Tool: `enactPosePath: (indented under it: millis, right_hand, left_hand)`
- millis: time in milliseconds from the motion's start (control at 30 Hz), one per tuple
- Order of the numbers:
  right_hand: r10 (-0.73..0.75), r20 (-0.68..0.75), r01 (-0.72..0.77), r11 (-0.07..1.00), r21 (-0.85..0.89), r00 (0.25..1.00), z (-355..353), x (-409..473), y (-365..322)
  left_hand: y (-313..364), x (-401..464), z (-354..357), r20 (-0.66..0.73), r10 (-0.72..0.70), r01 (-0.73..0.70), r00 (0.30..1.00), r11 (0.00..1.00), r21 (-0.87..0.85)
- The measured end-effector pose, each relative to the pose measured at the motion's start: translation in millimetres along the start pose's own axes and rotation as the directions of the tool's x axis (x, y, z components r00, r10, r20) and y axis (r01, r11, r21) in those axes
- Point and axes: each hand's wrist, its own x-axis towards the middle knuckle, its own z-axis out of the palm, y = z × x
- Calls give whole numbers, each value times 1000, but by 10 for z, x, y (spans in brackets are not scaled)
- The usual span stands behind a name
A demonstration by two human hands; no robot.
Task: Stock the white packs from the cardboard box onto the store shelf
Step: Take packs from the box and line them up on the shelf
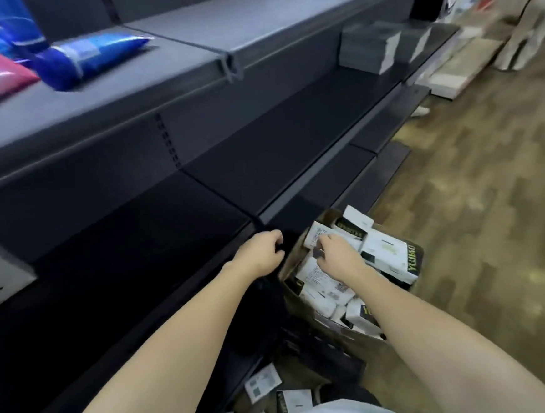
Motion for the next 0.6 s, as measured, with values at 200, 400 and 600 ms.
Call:
enactPosePath:
  millis: [200,400,600]
  right_hand:
    - [46,177,-53,998,37,983,199,161,574]
    - [29,320,-58,995,81,947,388,395,749]
    - [-2,302,-10,999,40,953,627,485,760]
  left_hand:
    - [330,358,417,60,-61,56,996,995,77]
    - [438,526,714,82,-189,179,978,977,117]
    - [435,520,781,56,-276,272,960,960,63]
